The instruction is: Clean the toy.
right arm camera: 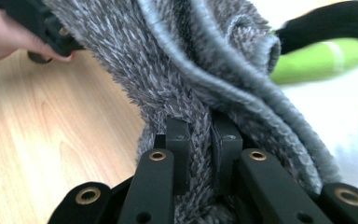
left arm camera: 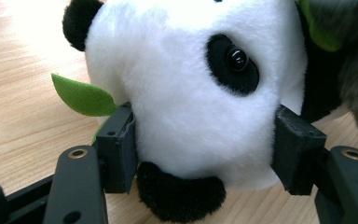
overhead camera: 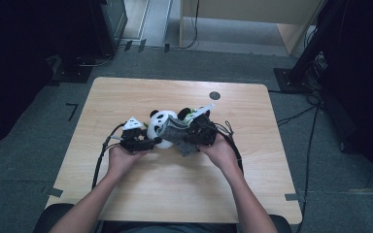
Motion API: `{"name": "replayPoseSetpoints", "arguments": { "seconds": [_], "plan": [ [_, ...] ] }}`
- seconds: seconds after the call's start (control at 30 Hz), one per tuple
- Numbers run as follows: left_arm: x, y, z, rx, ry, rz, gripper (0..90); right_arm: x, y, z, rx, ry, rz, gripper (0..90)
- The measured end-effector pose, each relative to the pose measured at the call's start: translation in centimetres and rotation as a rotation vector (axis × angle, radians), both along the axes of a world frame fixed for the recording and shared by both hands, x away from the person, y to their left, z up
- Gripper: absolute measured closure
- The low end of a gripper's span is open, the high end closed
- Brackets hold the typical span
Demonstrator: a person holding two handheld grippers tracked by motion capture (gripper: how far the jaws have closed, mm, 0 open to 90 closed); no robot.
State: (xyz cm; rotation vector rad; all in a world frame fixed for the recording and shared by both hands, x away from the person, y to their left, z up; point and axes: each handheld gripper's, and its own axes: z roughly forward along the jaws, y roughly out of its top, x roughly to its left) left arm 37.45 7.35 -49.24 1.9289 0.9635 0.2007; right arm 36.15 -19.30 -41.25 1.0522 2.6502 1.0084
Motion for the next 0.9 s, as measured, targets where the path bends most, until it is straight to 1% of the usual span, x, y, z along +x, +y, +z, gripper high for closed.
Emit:
{"name": "replayPoseSetpoints", "arguments": {
  "seconds": [0.13, 0.2, 0.27, 0.3, 0.33, 0.37, 0.47, 0.5, 0.53, 0.6, 0.67, 0.73, 0.8, 0.83, 0.9],
  "plan": [
    [0.0, -0.1, 0.0, 0.009, -0.010, -0.004, 34.4, 0.3, -1.4, 0.5, 0.020, -0.029, -0.064, 81.0],
    [-0.1, -0.1, 0.0, 0.013, -0.012, -0.004, 34.4, 0.5, -1.9, 0.5, 0.030, -0.027, -0.087, 80.9],
    [-0.1, -0.1, 0.0, 0.011, -0.011, -0.005, 34.3, 0.7, -2.4, 0.4, 0.047, -0.038, -0.108, 80.7],
    [-0.1, -0.1, -0.1, 0.008, -0.012, -0.005, 34.3, 0.8, -2.6, 0.4, 0.043, -0.053, -0.125, 80.8],
    [-0.1, 0.0, -0.1, 0.010, -0.013, -0.006, 34.2, 0.8, -3.0, 0.6, 0.031, -0.073, -0.156, 81.0],
    [-0.1, 0.0, -0.1, 0.009, -0.015, -0.007, 34.2, 0.9, -3.3, 0.8, 0.033, -0.076, -0.177, 81.1],
    [0.0, 0.1, -0.2, 0.000, -0.011, -0.007, 33.5, 0.7, -4.3, 1.5, 0.088, -0.078, -0.203, 81.2],
    [0.0, 0.1, -0.2, 0.001, -0.011, -0.008, 33.5, 0.6, -4.6, 1.9, 0.119, -0.079, -0.212, 81.2],
    [-0.1, 0.1, -0.1, 0.001, -0.009, -0.007, 33.5, 0.5, -4.7, 2.2, 0.137, -0.082, -0.214, 81.2],
    [-0.1, 0.1, 0.0, -0.011, 0.000, -0.004, 33.6, 0.3, -4.7, 3.3, 0.171, -0.109, -0.205, 81.2],
    [-0.2, 0.0, 0.1, -0.011, 0.001, -0.002, 33.7, 0.1, -4.3, 4.1, 0.180, -0.130, -0.184, 81.1],
    [-0.3, 0.0, 0.2, -0.017, 0.011, 0.004, 33.9, -0.2, -3.2, 4.8, 0.195, -0.147, -0.153, 81.1],
    [-0.4, 0.0, 0.3, -0.016, 0.012, 0.006, 34.0, -0.2, -2.1, 5.1, 0.199, -0.153, -0.125, 81.1],
    [-0.5, -0.1, 0.3, -0.015, 0.012, 0.006, 34.0, -0.1, -1.2, 5.2, 0.192, -0.160, -0.107, 81.0],
    [-0.6, -0.1, 0.4, -0.016, 0.014, 0.010, 34.0, 0.2, 0.2, 5.0, 0.180, -0.167, -0.090, 80.9]
  ]
}}
